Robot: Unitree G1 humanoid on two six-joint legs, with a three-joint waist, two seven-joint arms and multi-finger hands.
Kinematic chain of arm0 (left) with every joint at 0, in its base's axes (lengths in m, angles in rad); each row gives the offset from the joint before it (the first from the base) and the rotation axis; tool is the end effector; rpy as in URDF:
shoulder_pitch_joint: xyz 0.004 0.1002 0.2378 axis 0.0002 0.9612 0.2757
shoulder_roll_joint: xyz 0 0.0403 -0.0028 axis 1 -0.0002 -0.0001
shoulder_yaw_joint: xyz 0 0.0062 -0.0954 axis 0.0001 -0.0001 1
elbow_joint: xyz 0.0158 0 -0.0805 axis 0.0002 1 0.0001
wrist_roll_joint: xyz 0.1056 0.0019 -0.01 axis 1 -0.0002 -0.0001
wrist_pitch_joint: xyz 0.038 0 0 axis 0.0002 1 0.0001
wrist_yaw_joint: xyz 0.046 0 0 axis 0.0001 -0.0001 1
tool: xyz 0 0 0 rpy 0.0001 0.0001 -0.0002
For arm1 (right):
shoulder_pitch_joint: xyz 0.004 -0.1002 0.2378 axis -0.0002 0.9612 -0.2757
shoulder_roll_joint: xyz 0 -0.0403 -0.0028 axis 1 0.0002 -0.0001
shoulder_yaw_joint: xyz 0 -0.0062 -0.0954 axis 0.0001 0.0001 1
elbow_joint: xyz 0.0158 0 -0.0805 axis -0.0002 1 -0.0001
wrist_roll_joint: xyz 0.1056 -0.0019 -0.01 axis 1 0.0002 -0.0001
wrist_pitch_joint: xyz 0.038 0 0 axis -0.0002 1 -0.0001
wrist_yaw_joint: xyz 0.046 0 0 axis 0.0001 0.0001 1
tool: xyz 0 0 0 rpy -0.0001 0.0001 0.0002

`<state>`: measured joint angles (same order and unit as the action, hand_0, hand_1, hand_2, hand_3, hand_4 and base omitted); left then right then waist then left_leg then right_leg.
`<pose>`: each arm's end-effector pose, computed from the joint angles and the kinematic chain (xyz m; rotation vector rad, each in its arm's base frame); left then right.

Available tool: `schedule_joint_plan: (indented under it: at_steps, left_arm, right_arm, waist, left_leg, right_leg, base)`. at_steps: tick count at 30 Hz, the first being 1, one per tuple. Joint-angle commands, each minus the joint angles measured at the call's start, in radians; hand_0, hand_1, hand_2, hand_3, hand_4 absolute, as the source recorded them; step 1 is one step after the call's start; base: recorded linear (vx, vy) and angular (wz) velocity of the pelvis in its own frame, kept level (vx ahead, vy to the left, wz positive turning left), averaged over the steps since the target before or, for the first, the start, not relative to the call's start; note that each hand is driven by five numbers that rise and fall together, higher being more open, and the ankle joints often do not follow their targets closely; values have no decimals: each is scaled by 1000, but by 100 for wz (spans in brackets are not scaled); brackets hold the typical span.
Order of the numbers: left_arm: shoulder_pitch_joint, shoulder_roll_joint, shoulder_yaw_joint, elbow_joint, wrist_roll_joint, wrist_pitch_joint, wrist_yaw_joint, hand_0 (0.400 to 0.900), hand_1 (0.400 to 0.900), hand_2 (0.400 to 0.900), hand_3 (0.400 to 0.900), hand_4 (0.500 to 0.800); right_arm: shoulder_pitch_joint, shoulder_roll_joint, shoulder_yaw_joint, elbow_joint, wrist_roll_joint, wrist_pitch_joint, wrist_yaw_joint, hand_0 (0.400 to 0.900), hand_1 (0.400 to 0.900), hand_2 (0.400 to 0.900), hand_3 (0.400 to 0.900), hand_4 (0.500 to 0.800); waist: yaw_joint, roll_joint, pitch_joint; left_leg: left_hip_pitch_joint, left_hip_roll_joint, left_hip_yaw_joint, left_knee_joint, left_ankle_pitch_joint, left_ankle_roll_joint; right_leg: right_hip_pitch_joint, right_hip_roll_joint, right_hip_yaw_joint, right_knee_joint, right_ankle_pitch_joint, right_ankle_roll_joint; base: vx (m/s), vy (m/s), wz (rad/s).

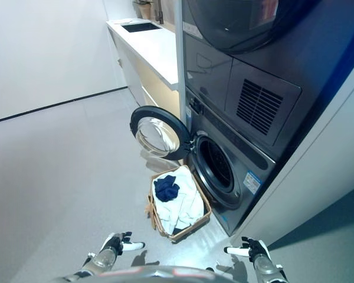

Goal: Put the clothes in the basket into the washing machine.

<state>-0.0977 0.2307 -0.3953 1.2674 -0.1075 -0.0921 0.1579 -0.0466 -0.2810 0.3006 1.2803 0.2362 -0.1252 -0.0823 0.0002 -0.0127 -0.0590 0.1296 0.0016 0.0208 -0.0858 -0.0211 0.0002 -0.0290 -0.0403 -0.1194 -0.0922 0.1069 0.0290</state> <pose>0.1025 0.2034 -0.1103 0.4510 1.0721 -0.0067 0.0851 -0.2292 -0.1090 -0.2833 1.1143 -0.1264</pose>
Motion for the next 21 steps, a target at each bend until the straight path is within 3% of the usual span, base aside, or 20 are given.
schedule_joint_plan:
  at_steps: [1,8,10,11,13,17,21]
  left_arm:
    - [-114,15,38,60,-13,-46,8,900,900,900,900,800]
    - [-115,18,41,61,-13,-44,9,900,900,900,900,800]
    - [-122,17,39,54,-16,-44,11,900,900,900,900,800]
    - [-134,16,33,40,-24,-46,16,900,900,900,900,800]
    - [-158,14,14,-5,-45,-54,21,900,900,900,900,800]
    - [-150,0,11,10,-41,-54,5,900,900,900,900,800]
    - [-148,9,18,22,-44,-54,-5,900,900,900,900,800]
  right_arm:
    - [-64,8,13,52,26,-29,-8,900,900,900,900,800]
    - [-62,10,14,47,27,-28,-8,900,900,900,900,800]
    - [-67,4,12,43,30,-27,-11,900,900,900,900,800]
    - [-70,-7,9,34,32,-29,-14,900,900,900,900,800]
    - [-82,-30,7,12,41,-34,-23,900,900,900,900,800]
    - [-102,-27,7,30,37,-25,-19,900,900,900,900,800]
    - [-110,-19,12,37,26,-17,-4,900,900,900,900,800]
  waist:
    - [2,-46,-23]
    - [0,-49,-18]
    - [-5,-56,-3]
    - [-9,-62,19]
    - [-20,-67,57]
    - [-15,-48,49]
    - [-18,-45,56]
  left_leg:
    - [-63,-7,-12,-2,24,-26]
    - [-64,-5,-13,6,20,-27]
    - [-114,-11,-8,105,-4,-29]
    - [-166,-23,9,177,-13,-37]
    - [-242,-11,96,242,-13,-43]
    - [-221,-17,116,219,-38,-17]
    - [-210,-46,130,204,-54,20]
  right_leg:
    - [39,-48,-12,29,-22,89]
    - [37,-46,-13,36,-29,88]
    - [30,-56,-8,55,-36,86]
    - [22,-69,-15,69,-35,84]
    - [-16,-89,-36,90,-24,83]
    - [-26,-91,-32,82,-15,95]
    - [-63,-127,4,138,-16,111]
  base:
    - [0,0,0]
    - [0,3,2]
    - [-77,23,30]
    - [-221,34,68]
    - [-259,68,46]
    - [-19,134,-12]
    - [-11,180,-11]
